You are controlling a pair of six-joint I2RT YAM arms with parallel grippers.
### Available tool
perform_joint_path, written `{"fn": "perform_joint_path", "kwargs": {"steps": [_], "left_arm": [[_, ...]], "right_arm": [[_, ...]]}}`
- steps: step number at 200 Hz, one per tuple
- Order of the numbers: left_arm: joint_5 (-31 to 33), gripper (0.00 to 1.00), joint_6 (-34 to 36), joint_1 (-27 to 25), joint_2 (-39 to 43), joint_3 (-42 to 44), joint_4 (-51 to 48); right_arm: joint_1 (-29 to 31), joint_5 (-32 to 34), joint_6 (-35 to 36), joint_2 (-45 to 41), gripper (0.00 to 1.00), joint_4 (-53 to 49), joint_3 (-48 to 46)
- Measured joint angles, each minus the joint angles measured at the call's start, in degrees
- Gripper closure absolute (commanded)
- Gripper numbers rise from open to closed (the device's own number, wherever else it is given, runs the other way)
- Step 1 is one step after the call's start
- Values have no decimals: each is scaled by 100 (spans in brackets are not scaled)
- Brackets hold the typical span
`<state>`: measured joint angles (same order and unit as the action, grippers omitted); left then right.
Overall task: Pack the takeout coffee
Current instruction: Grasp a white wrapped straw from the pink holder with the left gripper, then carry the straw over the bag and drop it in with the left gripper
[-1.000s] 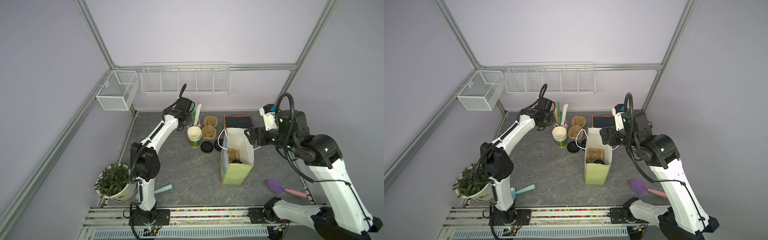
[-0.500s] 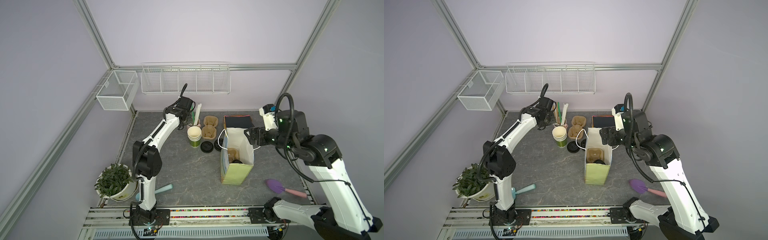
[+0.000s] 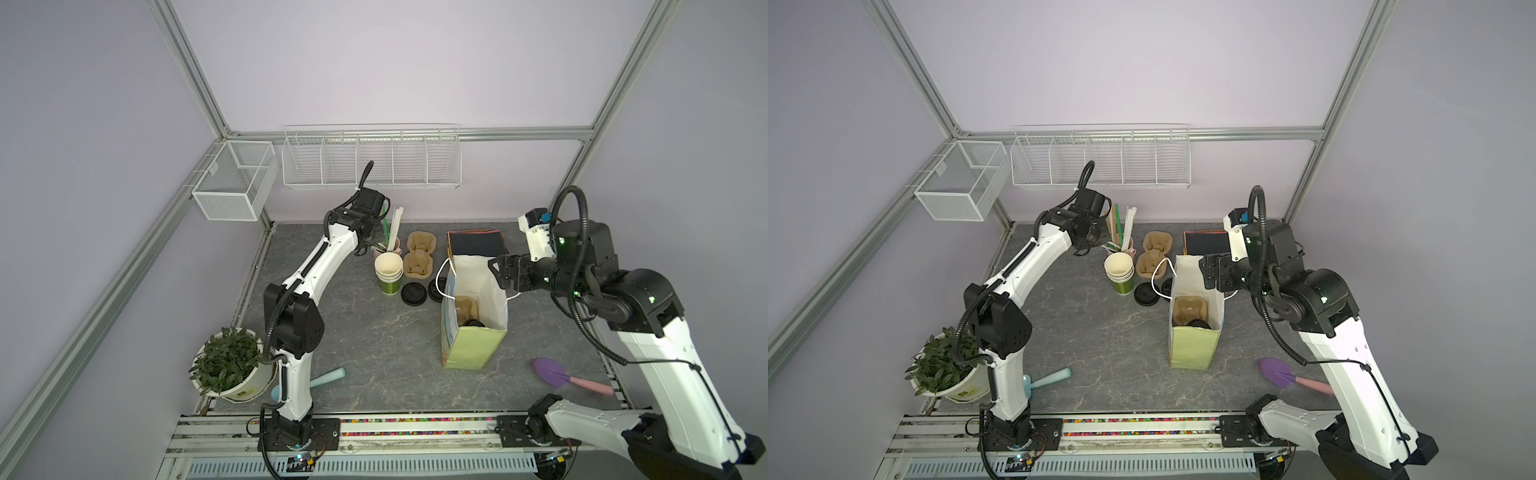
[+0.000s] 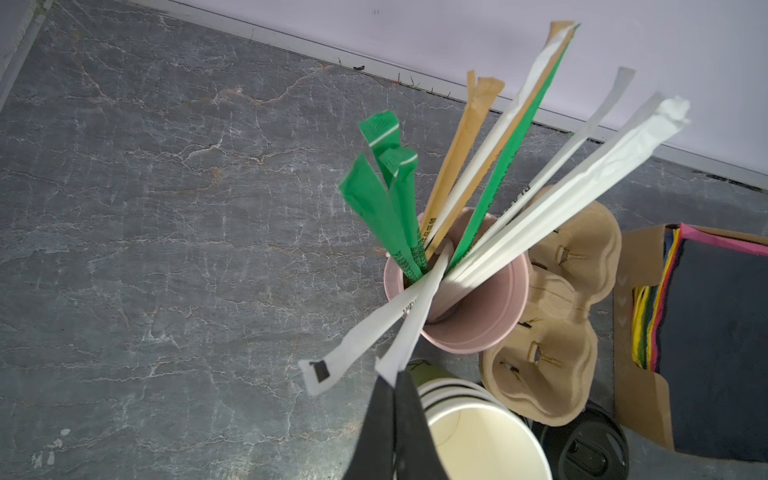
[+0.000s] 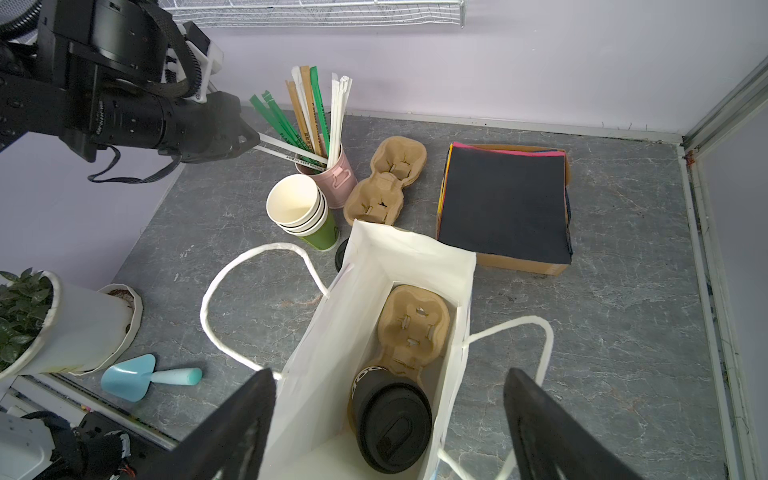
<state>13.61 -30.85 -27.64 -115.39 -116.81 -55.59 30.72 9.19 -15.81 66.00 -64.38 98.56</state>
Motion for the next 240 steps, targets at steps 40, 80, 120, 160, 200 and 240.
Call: {"fn": "perform_joint_path", "kwargs": {"steps": [40,80,120,160,200,240], "left_arm": [[-15,100,98,0,175,-2,-144],[13,100,426,0,549,-227,-474],[249,100,774,-98,1141,-675,-824],[688,100,1150,-1025,2039,-962,-1134],[791,100,1346,-2323,3025,-1215,-1403],[632,100,1401,-3482,3327,-1547,-1735]], "right_arm": [[0,11,0,0,12,-2,0],[-37,48,-4,0,12,-2,0],[-101,118,-44,0,12,-2,0],[-221,247,-133,-9,12,0,0],[-387,372,-271,-127,12,26,0],[-544,490,-398,-315,12,42,-4]]}}
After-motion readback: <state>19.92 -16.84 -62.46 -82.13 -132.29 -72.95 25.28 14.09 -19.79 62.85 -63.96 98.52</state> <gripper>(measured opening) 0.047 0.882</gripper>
